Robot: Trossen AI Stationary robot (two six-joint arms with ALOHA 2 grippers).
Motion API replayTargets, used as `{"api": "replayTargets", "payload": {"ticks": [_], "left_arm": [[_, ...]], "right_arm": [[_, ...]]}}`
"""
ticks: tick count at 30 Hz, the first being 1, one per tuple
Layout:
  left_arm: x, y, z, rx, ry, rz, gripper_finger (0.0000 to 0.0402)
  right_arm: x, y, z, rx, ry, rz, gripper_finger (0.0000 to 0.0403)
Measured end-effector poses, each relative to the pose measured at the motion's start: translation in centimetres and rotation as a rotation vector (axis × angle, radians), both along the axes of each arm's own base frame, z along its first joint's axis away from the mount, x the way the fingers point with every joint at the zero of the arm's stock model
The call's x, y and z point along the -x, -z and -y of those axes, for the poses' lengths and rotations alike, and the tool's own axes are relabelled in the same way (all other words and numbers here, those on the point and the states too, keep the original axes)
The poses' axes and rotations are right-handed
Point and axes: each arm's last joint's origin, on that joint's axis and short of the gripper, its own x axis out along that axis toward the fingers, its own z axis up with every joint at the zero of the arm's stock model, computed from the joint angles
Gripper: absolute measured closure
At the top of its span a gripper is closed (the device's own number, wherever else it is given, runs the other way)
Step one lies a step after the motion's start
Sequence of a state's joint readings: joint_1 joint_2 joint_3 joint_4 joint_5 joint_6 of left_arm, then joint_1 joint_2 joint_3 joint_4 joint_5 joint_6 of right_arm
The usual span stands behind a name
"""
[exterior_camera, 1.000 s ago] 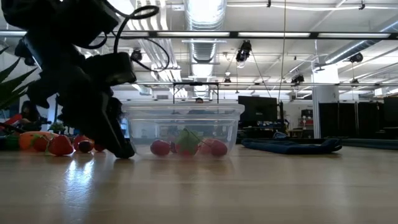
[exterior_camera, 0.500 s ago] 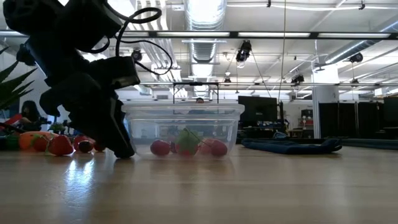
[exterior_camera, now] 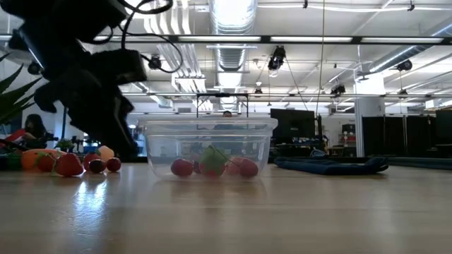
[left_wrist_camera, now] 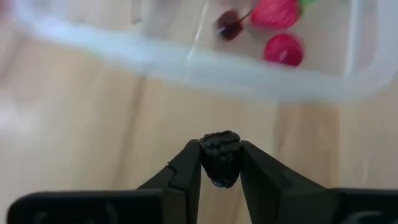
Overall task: Pick and placing Produce into tupperware
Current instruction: Put the blackberry into the transparent bin, then put the red strawberry into the transparent bin
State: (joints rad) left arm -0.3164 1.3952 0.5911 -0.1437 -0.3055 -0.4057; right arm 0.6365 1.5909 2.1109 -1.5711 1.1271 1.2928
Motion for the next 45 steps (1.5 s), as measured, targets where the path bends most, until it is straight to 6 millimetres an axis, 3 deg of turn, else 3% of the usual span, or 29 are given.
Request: {"api": "replayTargets", "payload": {"ticks": [3,6,10,13,18,22,27,30,32,35,38,41,45], "left_arm": [[1.7,-2.4,-0.6,-0.013,-0.016,0.001,0.0328],[2.5,-5.8,-1.0,0.001,-0.008,0.151,0.0329],[1.4,-8.8,-2.0,-0.016,-0.019,0.298,0.0329],[-0.7,-8.8,-2.4,0.034,-0.003,0.275,0.0330],[-4.1,-6.7,-1.7,0.069,0.083,0.145,0.0324],[-5.6,-5.1,-1.6,0.007,0.056,0.086,0.0281],[-6.3,-5.3,-1.5,-0.012,0.055,0.062,0.0210],[-5.5,-6.3,-1.6,-0.039,0.086,-0.013,0.0177],[-3.6,-7.7,-2.0,-0.100,0.133,-0.149,0.0166],[-0.2,-9.5,-3.1,-0.139,0.153,-0.343,0.0170],[2.3,-10.2,-3.9,-0.010,0.187,-0.433,0.0186],[3.3,-9.6,-4.3,0.133,0.202,-0.468,0.0206],[2.9,-8.7,-4.5,0.147,0.177,-0.499,0.0226]], "right_arm": [[0.0,0.0,0.0,0.001,0.000,-0.001,0.0177],[0.0,0.0,0.0,0.006,-0.003,-0.005,0.0177],[0.0,0.0,0.0,0.012,-0.006,-0.010,0.0177],[0.0,0.0,0.0,0.019,-0.004,-0.009,0.0177],[0.0,0.0,0.0,0.025,0.004,-0.002,0.0177],[-0.1,0.3,-0.1,0.013,0.014,0.005,0.0177],[-0.3,1.0,-0.2,0.000,0.030,0.007,0.0177],[-0.4,1.3,-0.3,-0.003,0.032,0.001,0.0177],[-0.5,1.4,-0.4,-0.013,0.025,-0.011,0.0177],[-0.5,1.5,-0.4,-0.013,0.021,-0.017,0.0177],[-0.5,1.5,-0.4,-0.006,0.018,-0.023,0.0177],[-0.5,1.6,-0.4,0.015,0.014,-0.035,0.0177],[-0.7,2.0,-0.4,0.037,0.020,-0.043,0.0177]]}}
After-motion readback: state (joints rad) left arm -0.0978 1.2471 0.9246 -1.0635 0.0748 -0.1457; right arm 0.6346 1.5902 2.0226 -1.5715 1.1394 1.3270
